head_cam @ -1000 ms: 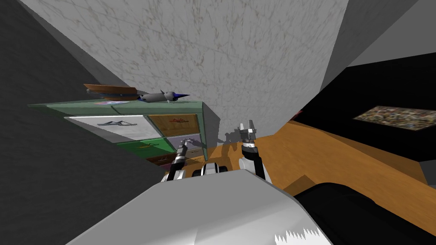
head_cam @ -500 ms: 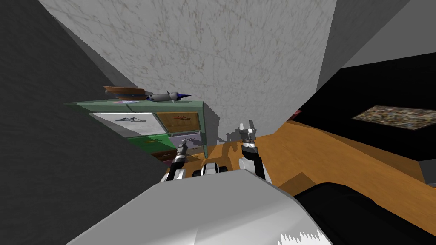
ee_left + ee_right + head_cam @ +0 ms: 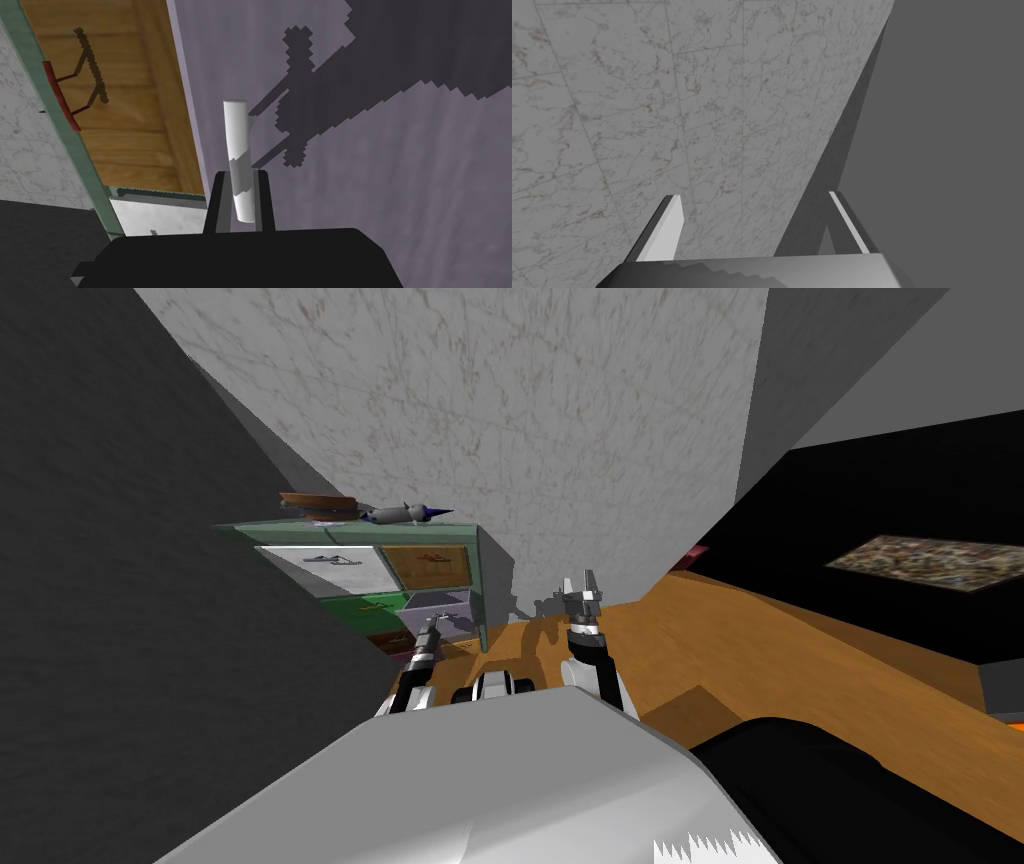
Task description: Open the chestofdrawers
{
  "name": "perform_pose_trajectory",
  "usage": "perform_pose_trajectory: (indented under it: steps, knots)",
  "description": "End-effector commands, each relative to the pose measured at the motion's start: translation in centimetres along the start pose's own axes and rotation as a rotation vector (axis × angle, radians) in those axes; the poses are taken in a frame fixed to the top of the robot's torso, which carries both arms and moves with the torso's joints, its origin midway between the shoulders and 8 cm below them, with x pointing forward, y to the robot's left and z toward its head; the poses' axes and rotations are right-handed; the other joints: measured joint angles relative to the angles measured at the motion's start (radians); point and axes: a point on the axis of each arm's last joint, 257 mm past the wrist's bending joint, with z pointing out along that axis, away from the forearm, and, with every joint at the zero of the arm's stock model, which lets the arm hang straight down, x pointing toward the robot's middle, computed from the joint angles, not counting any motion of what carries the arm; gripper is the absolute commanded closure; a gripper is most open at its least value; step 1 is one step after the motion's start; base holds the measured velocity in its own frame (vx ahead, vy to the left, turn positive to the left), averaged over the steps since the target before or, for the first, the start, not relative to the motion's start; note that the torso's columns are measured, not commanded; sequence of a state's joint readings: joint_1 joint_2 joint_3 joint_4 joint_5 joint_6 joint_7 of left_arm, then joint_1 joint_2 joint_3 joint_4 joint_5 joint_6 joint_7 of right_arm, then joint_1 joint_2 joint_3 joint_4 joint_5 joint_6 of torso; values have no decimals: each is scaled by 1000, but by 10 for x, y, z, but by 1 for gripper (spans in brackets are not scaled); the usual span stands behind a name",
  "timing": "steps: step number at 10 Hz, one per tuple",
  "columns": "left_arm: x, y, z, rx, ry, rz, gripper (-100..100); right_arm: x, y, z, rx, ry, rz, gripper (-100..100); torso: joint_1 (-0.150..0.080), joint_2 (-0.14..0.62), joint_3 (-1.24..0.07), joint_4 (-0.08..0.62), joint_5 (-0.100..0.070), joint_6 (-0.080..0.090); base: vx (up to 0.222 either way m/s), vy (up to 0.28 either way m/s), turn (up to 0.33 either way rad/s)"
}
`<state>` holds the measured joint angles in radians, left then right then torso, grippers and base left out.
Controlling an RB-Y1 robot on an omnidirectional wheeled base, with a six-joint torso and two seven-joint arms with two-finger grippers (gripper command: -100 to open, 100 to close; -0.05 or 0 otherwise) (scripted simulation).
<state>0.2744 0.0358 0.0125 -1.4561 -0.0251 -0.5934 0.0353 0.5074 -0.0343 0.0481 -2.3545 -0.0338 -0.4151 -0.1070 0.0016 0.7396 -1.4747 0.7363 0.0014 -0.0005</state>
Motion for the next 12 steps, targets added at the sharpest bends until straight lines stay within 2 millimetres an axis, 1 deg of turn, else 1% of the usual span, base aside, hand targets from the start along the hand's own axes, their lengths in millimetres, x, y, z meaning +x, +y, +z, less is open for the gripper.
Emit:
perform_pose_trajectory:
  steps: [1,2,10,11,12]
  knots:
    - [0,3,-5,-14,3,4,100,0,0,0,0,0,0,0,0,-1,0,0,0,0,-182,-37,19]
    - [0,-8,8,-4,4,2,-100,0,0,0,0,0,0,0,-1,-3,-2,0,0,0,-107,-28,15]
    - [-1,-46,43,-4,9,2,-100,0,0,0,0,0,0,0,-1,0,0,2,-1,1,-24,-4,4]
    - [-1,-38,40,-11,8,2,-100,0,0,0,0,0,0,0,-3,1,0,5,-3,0,-13,-3,-1]
    - [-1,-38,40,-16,8,2,0,0,0,0,0,0,0,0,-3,0,0,4,-3,0,0,0,0]
